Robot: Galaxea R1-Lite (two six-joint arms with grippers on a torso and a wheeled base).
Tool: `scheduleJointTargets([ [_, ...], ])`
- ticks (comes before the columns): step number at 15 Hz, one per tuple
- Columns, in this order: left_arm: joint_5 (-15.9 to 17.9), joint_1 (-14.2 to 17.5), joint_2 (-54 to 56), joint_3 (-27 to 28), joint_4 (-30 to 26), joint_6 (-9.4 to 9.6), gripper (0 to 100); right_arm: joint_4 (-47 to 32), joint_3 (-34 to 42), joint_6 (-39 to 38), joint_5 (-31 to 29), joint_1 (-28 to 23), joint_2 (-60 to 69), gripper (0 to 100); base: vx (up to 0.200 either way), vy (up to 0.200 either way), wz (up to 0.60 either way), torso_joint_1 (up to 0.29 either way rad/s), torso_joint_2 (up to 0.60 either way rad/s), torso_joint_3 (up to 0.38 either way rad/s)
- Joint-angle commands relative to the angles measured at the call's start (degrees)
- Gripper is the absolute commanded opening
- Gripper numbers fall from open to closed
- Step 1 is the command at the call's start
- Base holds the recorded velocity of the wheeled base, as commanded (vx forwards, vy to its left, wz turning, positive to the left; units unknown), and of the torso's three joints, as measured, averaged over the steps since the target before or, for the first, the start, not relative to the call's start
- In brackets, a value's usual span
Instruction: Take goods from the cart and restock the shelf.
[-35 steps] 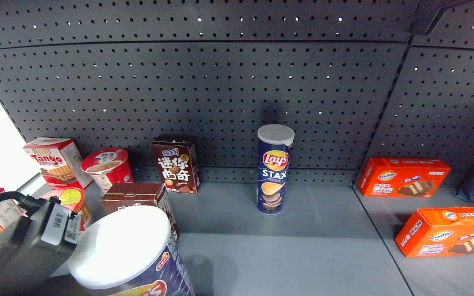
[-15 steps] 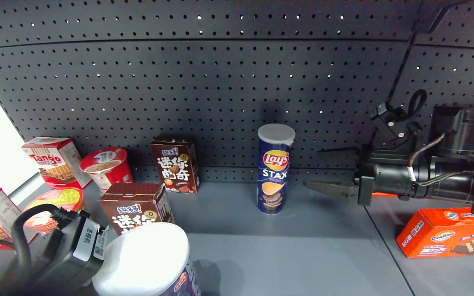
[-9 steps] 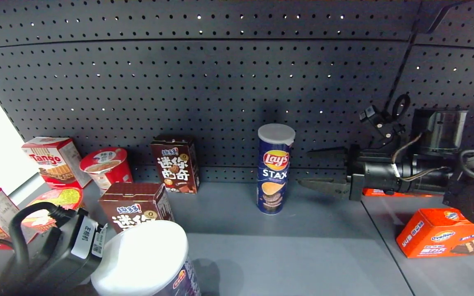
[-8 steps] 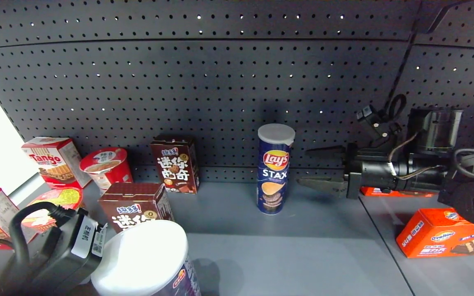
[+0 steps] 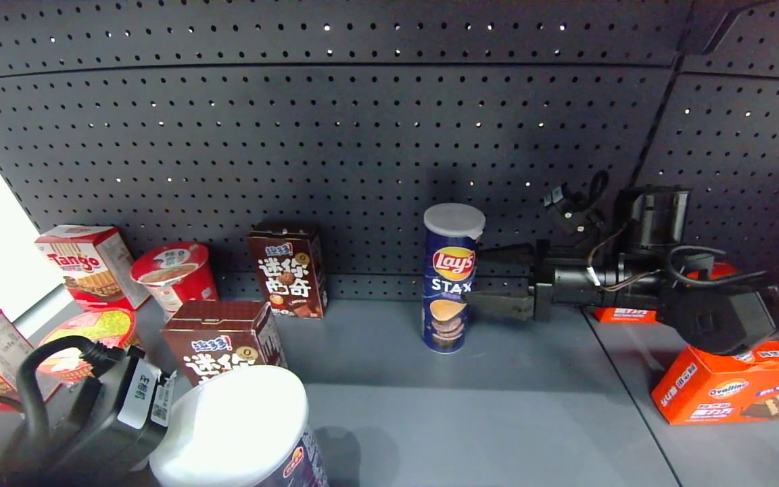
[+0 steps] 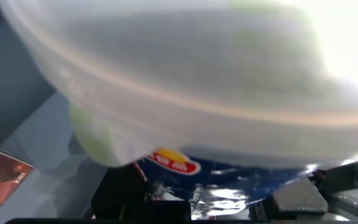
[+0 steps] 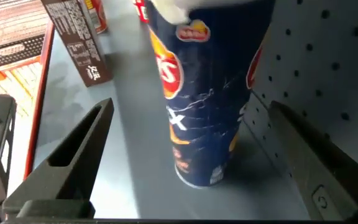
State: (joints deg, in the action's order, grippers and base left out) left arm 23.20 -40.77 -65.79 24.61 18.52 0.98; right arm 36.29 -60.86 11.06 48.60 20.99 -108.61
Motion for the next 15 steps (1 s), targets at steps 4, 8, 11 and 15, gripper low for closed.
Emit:
scheduleJointTargets([
  [4,0.00,0.07,0.05,0.26,0.03,-0.10,0,0.18,-4.18,0.02,0.18,0.63,-6.88,100,0.000,0.000,0.00,0.000,0.00,0.000],
  [8,-0.08,0.16,0.05,0.08,0.03,-0.18,0,0.27,-6.38,0.11,0.09,1.86,-10.05,100,0.000,0.000,0.00,0.000,0.00,0.000],
  [11,-0.08,0.25,0.05,-0.09,0.03,-0.18,0,0.27,-8.23,0.02,0.09,2.65,-11.89,100,0.000,0.000,0.00,0.000,0.00,0.000],
  [15,0.00,0.25,0.05,-0.35,0.03,-0.18,0,0.27,-8.40,0.11,-0.18,2.74,-12.51,0,0.000,0.000,0.00,0.000,0.00,0.000],
])
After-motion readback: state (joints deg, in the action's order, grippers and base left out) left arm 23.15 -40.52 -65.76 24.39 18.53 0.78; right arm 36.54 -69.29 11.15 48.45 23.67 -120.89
